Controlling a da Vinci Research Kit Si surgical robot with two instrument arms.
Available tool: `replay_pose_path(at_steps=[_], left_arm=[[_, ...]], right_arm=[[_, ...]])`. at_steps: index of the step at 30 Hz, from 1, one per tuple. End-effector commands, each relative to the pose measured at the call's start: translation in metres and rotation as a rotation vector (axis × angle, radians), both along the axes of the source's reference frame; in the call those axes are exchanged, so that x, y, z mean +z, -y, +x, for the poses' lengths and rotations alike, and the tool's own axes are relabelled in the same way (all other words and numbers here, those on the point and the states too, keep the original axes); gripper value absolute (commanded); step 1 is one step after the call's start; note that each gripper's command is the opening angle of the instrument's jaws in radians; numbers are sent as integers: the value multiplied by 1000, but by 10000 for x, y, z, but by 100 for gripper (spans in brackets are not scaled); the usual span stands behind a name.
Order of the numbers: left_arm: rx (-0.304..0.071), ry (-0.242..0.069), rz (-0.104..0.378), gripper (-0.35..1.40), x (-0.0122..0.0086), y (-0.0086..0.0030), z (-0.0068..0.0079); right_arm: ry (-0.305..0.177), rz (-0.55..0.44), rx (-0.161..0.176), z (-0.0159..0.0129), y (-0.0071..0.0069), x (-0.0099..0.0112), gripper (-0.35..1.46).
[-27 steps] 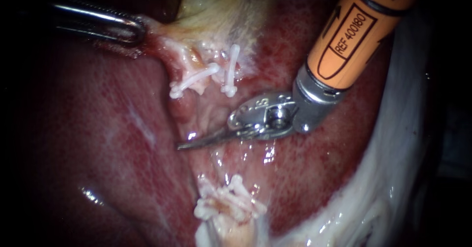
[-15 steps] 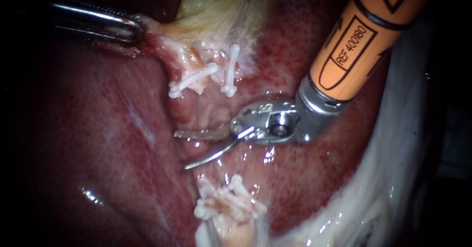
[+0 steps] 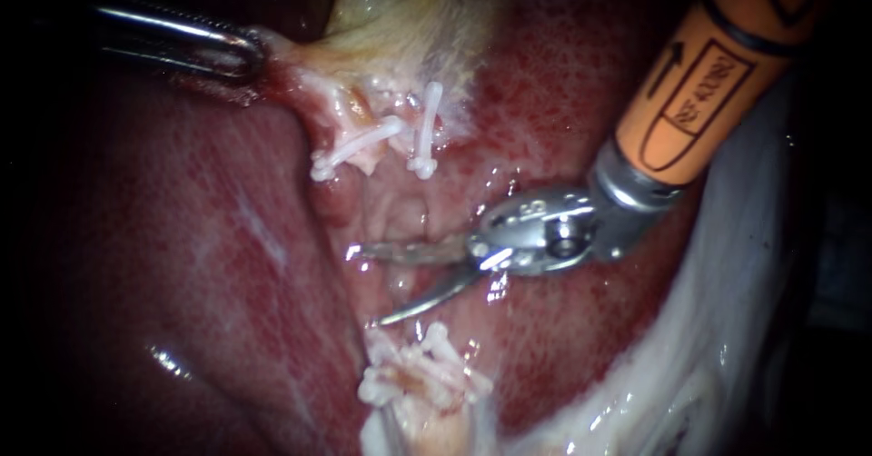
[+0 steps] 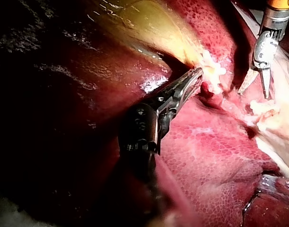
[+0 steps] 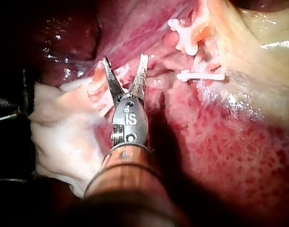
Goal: Go back from the cut right tube
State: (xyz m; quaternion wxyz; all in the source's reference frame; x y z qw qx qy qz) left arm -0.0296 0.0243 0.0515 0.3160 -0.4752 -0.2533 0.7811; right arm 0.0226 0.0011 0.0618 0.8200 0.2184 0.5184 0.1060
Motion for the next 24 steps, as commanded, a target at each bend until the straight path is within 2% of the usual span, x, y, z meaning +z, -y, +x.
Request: replay_pose_path(at_steps=[1, 6, 10, 14, 18, 20, 24], left_arm=[[0, 0, 0, -35, 0, 0, 0], [0, 0, 0, -35, 1, 0, 0], [0, 0, -1, -35, 1, 1, 0], [0, 0, -1, -35, 1, 1, -1], [-2, -1, -2, -35, 3, 2, -4], [-5, -4, -5, -35, 5, 3, -6], [4, -7, -6, -35, 16, 7, -14]], right_arm=[[41, -42, -19, -9, 0, -3, 145], [159, -140, -47, -50, -6, -17, 145], [189, -171, -30, -81, -13, -26, 145], [222, -190, -4, -96, -21, -31, 145], [221, -184, -12, -101, -25, -32, 145], [205, -170, -30, -101, -25, -32, 145], [204, -171, -31, -101, -24, -33, 145]])
